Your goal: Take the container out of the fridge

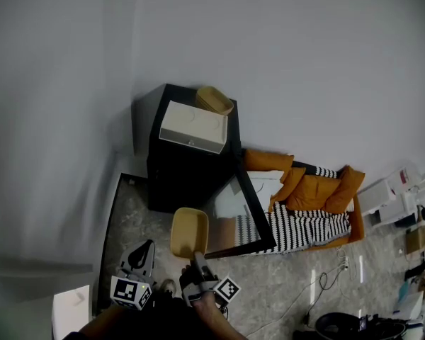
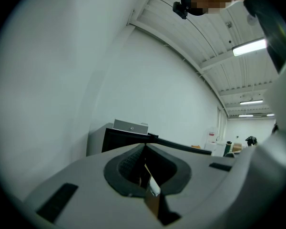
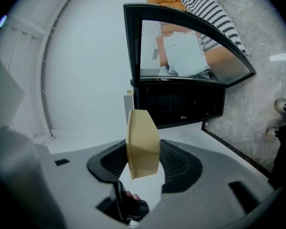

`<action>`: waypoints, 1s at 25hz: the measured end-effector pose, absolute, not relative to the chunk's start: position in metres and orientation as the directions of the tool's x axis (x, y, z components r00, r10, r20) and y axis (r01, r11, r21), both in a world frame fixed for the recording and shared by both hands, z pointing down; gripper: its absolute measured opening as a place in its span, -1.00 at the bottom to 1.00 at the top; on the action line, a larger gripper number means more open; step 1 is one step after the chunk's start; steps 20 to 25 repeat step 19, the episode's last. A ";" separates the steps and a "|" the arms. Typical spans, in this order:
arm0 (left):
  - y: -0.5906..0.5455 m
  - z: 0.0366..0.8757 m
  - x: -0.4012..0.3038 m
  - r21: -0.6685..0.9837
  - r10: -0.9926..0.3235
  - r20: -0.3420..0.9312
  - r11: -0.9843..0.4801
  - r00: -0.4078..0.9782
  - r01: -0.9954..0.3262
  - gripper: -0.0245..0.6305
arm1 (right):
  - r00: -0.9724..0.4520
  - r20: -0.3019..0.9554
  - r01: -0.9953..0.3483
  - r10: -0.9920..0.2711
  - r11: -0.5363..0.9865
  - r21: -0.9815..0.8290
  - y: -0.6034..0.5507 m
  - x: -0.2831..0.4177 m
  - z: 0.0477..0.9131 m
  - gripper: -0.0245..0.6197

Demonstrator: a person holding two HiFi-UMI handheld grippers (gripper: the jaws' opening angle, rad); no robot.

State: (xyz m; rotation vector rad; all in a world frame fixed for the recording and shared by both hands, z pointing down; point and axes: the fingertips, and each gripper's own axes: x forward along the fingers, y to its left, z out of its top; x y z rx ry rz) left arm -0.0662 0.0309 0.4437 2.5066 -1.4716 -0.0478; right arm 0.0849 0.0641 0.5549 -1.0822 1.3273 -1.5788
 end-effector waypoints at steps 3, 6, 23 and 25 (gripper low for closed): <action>0.031 0.444 -0.066 0.218 -0.865 0.089 -0.466 0.493 -0.857 -0.92 | -0.324 0.115 0.048 -0.939 -0.138 -0.989 0.065 0.085 0.554 -0.32; 0.033 0.456 -0.065 0.208 -0.859 0.075 -0.482 0.506 -0.851 -0.92 | -0.330 0.119 0.044 -0.937 -0.141 -0.989 0.065 0.084 0.555 -0.32; 0.028 0.444 -0.068 0.224 -0.869 0.084 -0.460 0.487 -0.859 -0.92 | -0.332 0.112 0.047 -0.936 -0.135 -0.990 0.063 0.081 0.554 -0.32; 0.028 0.444 -0.068 0.224 -0.869 0.084 -0.460 0.487 -0.859 -0.92 | -0.332 0.112 0.047 -0.936 -0.135 -0.990 0.063 0.081 0.554 -0.32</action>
